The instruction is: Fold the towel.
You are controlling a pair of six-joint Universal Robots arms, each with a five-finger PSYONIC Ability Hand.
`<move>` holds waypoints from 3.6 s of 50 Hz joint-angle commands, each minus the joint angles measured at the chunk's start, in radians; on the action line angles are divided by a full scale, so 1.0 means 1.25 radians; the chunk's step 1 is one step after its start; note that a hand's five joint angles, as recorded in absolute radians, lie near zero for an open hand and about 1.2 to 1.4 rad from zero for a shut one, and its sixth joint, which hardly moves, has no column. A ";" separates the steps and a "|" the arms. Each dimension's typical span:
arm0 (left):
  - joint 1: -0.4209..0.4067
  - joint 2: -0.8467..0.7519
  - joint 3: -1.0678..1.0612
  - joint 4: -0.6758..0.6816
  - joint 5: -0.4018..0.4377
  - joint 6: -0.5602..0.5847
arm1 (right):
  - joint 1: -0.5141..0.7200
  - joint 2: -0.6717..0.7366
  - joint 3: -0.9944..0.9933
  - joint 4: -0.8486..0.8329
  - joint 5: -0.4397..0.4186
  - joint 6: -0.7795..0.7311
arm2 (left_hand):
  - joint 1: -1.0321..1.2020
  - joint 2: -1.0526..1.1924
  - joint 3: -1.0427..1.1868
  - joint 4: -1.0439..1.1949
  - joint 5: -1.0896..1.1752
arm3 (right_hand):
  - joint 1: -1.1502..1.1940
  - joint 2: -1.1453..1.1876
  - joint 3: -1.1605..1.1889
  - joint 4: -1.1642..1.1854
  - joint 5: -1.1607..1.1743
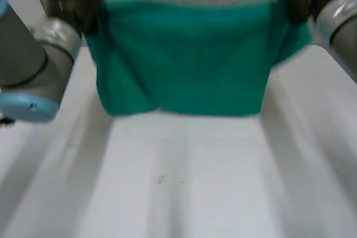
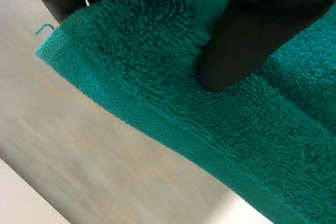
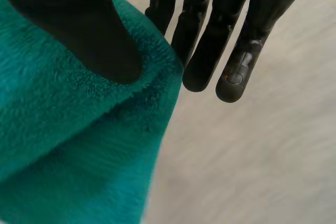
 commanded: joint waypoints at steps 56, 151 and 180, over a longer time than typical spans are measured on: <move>0.048 0.062 -0.587 -0.071 0.044 -0.108 | 0.006 -0.098 0.705 -0.193 -0.047 0.007 | -0.535 -0.589 -0.588 -0.589 -0.601 | 0.337 0.182 0.176 0.166 0.188; 0.108 0.160 -0.597 0.079 0.013 -0.111 | -0.147 0.184 0.452 -0.052 -0.201 0.332 | 0.263 0.209 0.210 0.209 0.197 | 0.055 -0.101 -0.107 -0.116 -0.095; 0.170 0.516 -0.558 -0.118 0.018 -0.103 | -0.226 -0.420 0.440 0.269 -0.135 -0.126 | 0.263 0.209 0.210 0.209 0.197 | 0.337 0.182 0.176 0.166 0.188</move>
